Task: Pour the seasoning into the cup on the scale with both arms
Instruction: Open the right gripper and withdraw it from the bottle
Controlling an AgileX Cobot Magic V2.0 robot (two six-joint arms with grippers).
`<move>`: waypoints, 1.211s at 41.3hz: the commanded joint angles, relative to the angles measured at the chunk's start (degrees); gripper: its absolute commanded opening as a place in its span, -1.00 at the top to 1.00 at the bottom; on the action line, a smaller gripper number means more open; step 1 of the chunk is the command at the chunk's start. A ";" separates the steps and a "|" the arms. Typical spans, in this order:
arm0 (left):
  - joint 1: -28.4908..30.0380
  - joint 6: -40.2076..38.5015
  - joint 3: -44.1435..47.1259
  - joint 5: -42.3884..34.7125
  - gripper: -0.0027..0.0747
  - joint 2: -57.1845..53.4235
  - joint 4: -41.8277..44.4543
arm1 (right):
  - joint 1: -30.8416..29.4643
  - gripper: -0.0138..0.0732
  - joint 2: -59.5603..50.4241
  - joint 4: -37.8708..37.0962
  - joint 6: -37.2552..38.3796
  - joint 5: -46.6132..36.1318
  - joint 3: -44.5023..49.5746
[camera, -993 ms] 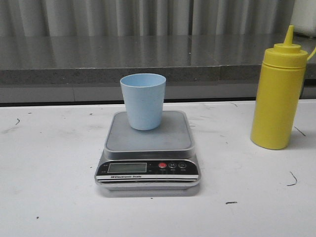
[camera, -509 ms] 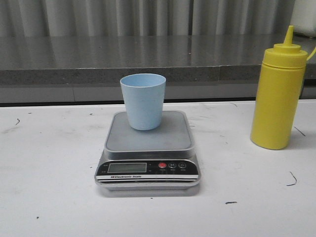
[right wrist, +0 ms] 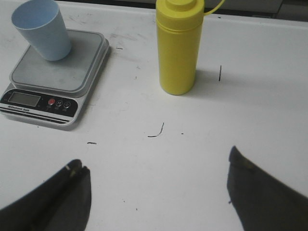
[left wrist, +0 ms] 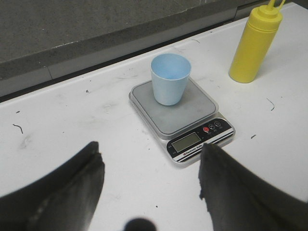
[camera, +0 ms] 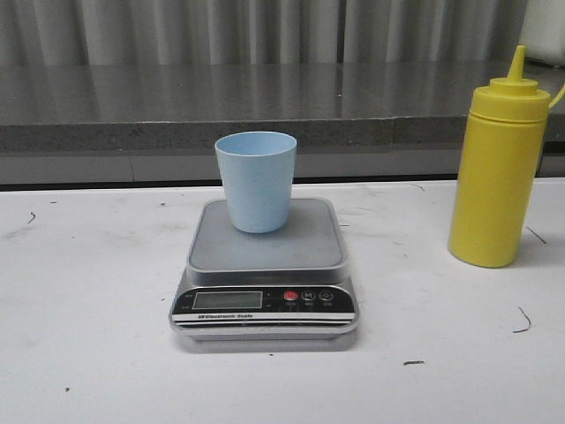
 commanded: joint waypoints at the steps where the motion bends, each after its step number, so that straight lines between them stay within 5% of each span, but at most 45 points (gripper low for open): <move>1: 0.18 -0.80 -1.43 -4.49 -0.18 0.26 -0.56 | -0.02 -0.69 0.28 -0.11 -0.79 -4.36 -1.84; 27: 0.18 -0.80 -1.43 -5.16 -0.18 0.26 -0.56 | -0.02 -0.64 0.28 -0.90 -0.91 -7.49 -1.74; 30: 0.18 -0.80 -1.43 -5.29 -0.18 0.26 -0.67 | -0.02 -0.47 0.28 -0.90 -0.91 -7.54 -1.74; 35: 0.18 -0.80 -1.43 -5.29 -0.04 0.26 -0.67 | -0.02 0.12 0.28 -0.90 -0.91 -7.49 -1.74; 42: 0.18 -0.80 -1.43 -5.29 0.63 0.26 -0.67 | -0.02 0.88 0.28 -0.90 -0.91 -7.55 -1.74; 46: 0.18 -0.80 -1.43 -5.29 0.99 0.26 -0.67 | -0.02 0.95 0.28 -0.96 -0.91 -7.49 -1.74; 50: 0.18 -0.80 -1.43 -5.29 0.98 0.26 -0.67 | -0.02 0.95 0.28 -0.91 -0.91 -6.89 -1.74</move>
